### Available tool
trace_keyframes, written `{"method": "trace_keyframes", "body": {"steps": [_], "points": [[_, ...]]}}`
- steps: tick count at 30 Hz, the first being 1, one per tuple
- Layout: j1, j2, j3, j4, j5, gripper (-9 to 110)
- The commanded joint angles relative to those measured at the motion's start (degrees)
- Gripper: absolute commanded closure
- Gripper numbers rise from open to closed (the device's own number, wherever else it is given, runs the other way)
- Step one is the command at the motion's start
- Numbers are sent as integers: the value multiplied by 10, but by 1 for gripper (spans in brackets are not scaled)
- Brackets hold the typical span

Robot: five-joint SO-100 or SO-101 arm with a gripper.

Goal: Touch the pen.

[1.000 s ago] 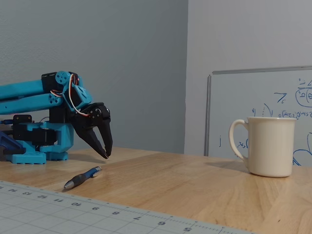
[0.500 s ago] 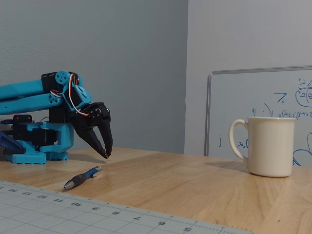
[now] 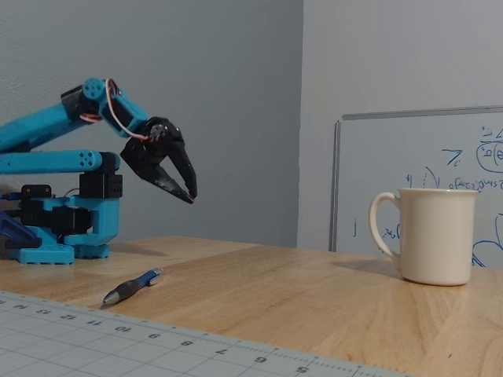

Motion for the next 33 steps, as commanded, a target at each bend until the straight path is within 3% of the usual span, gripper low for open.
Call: {"method": "trace_keyframes", "body": {"steps": [1,10,18,26,33], "points": [[23,-152,-160,-9,-38,101],[201,-476,-402,-8,-136,101],[365,-679,-517,-8,-144,101],[384,-871,-536,-8,-144,101],[374,-930,-535,-8,-141,101]]}}
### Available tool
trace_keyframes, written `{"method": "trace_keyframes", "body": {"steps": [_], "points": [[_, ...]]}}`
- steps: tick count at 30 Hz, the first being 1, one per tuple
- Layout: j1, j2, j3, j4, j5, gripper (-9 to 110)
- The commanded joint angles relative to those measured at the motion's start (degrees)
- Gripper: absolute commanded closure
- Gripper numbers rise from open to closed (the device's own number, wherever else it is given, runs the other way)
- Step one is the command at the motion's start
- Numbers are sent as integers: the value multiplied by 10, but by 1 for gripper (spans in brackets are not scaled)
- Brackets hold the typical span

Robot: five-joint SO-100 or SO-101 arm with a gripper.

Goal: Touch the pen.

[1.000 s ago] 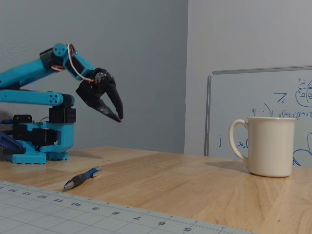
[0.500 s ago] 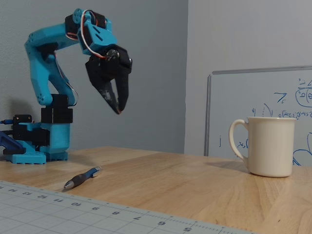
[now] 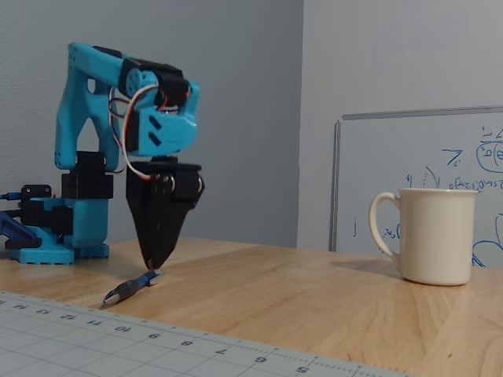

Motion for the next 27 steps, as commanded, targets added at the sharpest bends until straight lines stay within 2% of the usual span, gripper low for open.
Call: {"method": "trace_keyframes", "body": {"steps": [1,27], "points": [[-3,5,-48,-8,0,101],[1,-9,-38,-1,5,101]]}}
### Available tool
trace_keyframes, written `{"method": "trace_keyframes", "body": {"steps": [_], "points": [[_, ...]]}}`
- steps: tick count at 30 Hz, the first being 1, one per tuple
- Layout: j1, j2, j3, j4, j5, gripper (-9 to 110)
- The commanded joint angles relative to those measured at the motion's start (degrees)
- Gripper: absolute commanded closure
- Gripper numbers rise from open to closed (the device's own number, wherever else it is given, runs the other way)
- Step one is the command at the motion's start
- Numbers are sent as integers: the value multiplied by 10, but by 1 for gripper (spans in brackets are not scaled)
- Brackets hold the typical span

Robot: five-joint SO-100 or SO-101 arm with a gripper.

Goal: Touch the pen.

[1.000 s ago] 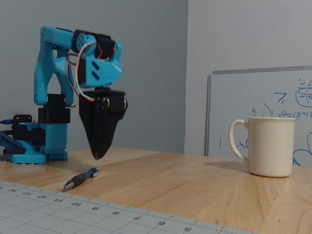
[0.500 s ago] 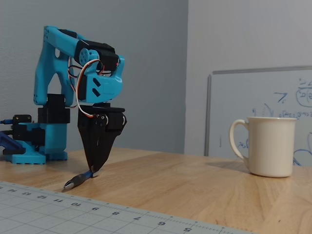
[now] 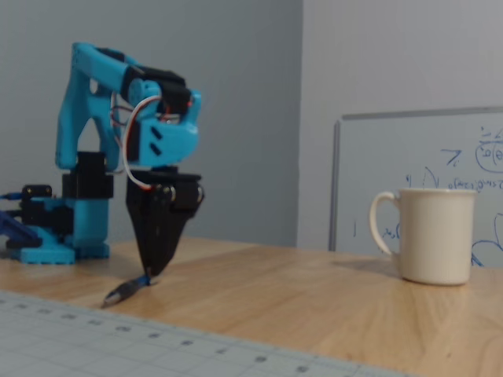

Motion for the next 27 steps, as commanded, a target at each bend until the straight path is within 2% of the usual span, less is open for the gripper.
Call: {"method": "trace_keyframes", "body": {"steps": [1,27], "points": [[1,10,-36,0,5,101],[1,18,4,1,-3,101]]}}
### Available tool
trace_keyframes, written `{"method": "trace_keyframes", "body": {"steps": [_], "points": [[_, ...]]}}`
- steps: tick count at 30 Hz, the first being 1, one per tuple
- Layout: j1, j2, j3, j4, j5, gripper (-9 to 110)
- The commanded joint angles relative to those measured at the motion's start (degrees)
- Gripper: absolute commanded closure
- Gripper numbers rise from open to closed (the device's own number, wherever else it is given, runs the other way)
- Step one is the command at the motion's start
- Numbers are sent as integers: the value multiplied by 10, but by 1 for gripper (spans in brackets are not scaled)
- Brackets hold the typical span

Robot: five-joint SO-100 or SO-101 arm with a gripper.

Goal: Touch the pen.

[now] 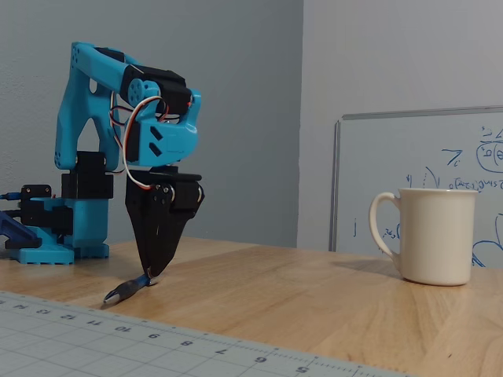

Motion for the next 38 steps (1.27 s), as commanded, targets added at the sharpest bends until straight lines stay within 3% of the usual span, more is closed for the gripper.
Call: {"method": "trace_keyframes", "body": {"steps": [1,38], "points": [[1,18,-1,4,-3,101],[-4,18,-10,-4,3,101]]}}
